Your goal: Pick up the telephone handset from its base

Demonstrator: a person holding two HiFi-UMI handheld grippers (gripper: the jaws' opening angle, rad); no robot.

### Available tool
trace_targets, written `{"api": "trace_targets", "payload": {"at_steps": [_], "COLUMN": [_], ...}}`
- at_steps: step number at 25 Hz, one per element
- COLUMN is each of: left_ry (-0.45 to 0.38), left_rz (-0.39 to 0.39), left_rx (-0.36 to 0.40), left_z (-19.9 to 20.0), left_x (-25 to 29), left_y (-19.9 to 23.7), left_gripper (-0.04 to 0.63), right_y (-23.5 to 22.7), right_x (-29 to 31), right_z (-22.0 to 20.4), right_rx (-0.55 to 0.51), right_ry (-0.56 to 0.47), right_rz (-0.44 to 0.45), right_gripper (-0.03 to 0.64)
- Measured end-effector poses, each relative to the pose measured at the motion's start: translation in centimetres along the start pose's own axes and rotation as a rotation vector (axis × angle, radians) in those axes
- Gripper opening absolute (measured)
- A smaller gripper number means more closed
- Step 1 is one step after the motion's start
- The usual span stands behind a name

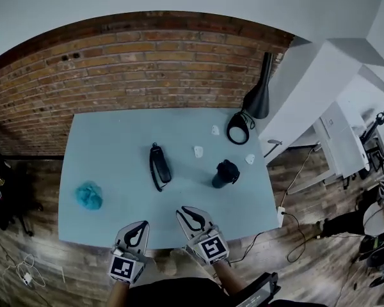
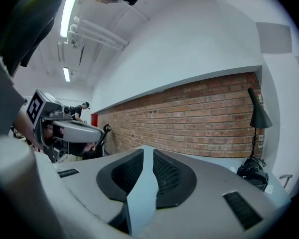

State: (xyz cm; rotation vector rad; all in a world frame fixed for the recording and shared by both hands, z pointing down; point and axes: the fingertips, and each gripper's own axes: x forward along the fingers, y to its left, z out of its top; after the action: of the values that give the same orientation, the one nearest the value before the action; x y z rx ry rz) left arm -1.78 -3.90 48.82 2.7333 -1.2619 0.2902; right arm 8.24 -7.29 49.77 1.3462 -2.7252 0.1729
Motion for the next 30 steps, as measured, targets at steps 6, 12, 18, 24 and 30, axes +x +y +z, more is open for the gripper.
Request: {"api": "trace_targets", "payload": {"at_steps": [6,12,18,24,30], "left_ry": [0.036,0.053,0.064,0.087,0.088], "left_rz": [0.034,0.013,0.077,0.161,0.23], "left_rx": [-0.048,-0.045,-0.049,-0.09,-0.124], "left_z": [-2.5,-3.3,-3.7,-4.7,-5.8], "left_x": [1.3,1.2,-0.8,-3.2,-5.1], "left_y": [2.7,6.2,10.5,13.1,15.0], "left_gripper": [-0.002,-0.002,-0.002,-0.002,-0.002], "right_y": [-2.8,-5.6,-7.5,-8.3,-10.7], "right_x": [3.0,7.9,15.0,20.6,23.7], "right_z": [-1.2,-2.9,-5.4,-10.3,-14.9], "right_rx": [-0.048,-0.057,-0.099,-0.075,-0.033], "right_ry": [0.036,0.112,0.171,0.298,0.44], "right_rz": [-0.004,-0.029,-0.016,0.0,-0.101], "right_gripper": [0.063,0.063,0.066,0.117,0.285]}}
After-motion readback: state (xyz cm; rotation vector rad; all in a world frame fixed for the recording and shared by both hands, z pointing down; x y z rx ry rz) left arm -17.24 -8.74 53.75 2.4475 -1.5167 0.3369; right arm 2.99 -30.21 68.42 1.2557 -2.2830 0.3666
